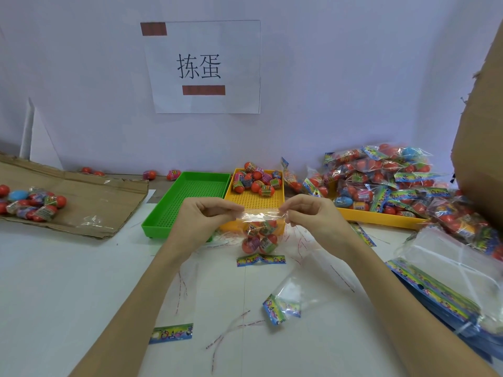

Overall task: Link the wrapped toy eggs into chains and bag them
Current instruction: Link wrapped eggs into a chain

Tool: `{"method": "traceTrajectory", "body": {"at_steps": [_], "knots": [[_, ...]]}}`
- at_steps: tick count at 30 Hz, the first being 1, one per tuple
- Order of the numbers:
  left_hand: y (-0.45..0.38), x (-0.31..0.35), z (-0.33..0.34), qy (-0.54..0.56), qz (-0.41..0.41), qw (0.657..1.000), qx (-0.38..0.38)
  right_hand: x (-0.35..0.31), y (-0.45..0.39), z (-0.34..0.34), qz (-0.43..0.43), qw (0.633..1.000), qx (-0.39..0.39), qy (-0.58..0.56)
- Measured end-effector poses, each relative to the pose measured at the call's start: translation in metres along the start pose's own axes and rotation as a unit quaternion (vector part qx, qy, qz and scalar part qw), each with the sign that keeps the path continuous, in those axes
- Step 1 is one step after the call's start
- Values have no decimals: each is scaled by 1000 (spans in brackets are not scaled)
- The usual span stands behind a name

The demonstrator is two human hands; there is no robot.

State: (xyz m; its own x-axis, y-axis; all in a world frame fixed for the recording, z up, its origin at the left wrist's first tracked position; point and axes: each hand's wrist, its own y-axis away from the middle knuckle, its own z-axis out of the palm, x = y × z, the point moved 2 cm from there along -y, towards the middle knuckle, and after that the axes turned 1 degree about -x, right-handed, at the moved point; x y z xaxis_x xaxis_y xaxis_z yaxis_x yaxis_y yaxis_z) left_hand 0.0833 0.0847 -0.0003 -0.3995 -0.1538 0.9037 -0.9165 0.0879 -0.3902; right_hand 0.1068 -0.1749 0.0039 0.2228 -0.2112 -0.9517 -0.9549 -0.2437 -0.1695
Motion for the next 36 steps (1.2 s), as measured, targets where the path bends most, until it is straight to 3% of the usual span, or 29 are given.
{"method": "traceTrajectory", "body": {"at_steps": [7, 14, 18, 24, 29, 33, 36], "knots": [[0, 3, -3, -120, 81, 989, -19, -3, 1, -1, -28, 999, 3, 35], [0, 3, -4, -166, 76, 982, -41, -3, -2, 0, -24, 993, 8, 113], [0, 3, -2, -124, 41, 991, -24, -3, -2, -2, -1, 992, 5, 123], [0, 2, 7, -90, 43, 995, 31, -2, -2, 6, 3, 1000, 25, -5], [1, -1, 7, -32, 5, 999, 3, 1, -1, 17, -26, 997, 58, 48], [0, -1, 4, -6, -48, 998, -31, -5, 0, 20, -48, 996, 69, 26], [0, 5, 2, -17, -41, 998, -54, -13, 2, 23, -62, 996, 51, 26]]}}
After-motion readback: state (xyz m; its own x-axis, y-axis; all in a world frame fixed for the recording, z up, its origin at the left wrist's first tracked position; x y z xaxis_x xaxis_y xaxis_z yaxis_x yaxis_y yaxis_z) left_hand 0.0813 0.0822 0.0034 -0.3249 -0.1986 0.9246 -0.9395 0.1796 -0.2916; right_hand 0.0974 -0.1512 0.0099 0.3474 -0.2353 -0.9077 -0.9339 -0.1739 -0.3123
